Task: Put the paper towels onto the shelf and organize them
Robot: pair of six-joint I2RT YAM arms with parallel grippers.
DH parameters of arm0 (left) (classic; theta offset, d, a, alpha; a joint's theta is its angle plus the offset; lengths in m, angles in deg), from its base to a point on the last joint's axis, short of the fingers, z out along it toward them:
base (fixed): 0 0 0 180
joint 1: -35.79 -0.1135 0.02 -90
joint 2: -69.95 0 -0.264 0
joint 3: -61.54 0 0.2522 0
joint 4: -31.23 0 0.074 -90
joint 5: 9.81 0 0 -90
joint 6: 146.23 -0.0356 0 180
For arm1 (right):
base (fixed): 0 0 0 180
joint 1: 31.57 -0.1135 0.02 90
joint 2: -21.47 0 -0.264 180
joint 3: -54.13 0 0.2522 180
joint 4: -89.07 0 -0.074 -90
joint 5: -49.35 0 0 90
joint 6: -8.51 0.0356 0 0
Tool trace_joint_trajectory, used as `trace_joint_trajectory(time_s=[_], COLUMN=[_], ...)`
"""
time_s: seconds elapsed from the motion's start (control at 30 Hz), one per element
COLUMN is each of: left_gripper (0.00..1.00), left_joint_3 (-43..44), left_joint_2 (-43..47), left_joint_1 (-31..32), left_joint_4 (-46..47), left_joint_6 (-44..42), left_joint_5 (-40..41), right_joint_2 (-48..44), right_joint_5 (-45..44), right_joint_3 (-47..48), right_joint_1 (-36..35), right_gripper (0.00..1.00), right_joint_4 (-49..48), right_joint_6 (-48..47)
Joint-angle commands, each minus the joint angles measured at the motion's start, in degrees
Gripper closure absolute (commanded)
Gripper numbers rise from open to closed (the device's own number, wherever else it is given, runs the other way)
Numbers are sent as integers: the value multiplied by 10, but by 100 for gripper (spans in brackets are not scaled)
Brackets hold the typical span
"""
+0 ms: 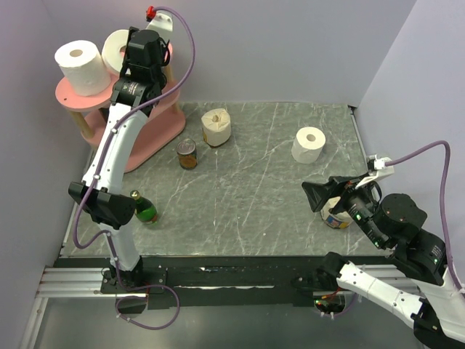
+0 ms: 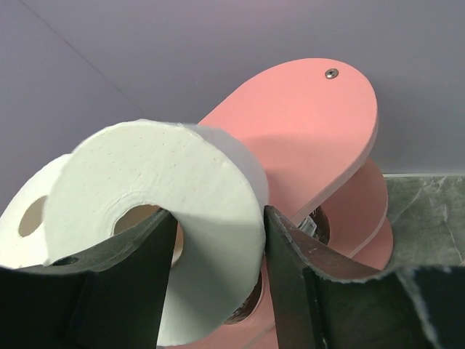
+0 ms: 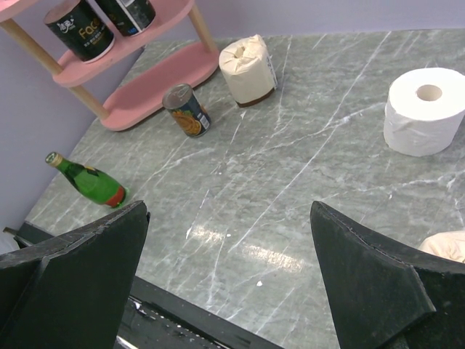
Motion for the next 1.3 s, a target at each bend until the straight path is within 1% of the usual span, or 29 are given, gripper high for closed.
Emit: trace_joint_trajectory(time_s=[0.0,0.13,0.3,0.53,0.77,0.9,1.03,1.27], left_gripper=[44,43,44,39,39,39,38,33], left_joint_3=[10,26,27,33,38,29,16,-1], left_joint_2=[13,8,8,3,-1,15,38,56], left_joint_1=[-4,-5,-5,-9,-9,-8,3,24], left_joint_4=[43,38,48,55,63,54,61,69], left_joint_6=[1,2,-5,-12,-31,-17,-20,-40], left_joint_5=[4,4,9,19,34,16,17,35], right_joint_2=[4,0,-2,-4,-3,3,13,23], right_joint_5=[2,0,2,-1,0,1,6,15], right_joint_3=[21,21,19,23,21,24,28,20], right_joint_1=[-3,-4,-3,-3,-3,-3,-3,-3], right_gripper=[0,0,0,0,0,1,0,1], right_joint_4=[-21,-21,-22,-21,-24,-26,-31,-41], right_joint_6=[-2,-2,-2,-5,-5,-8,-11,-8])
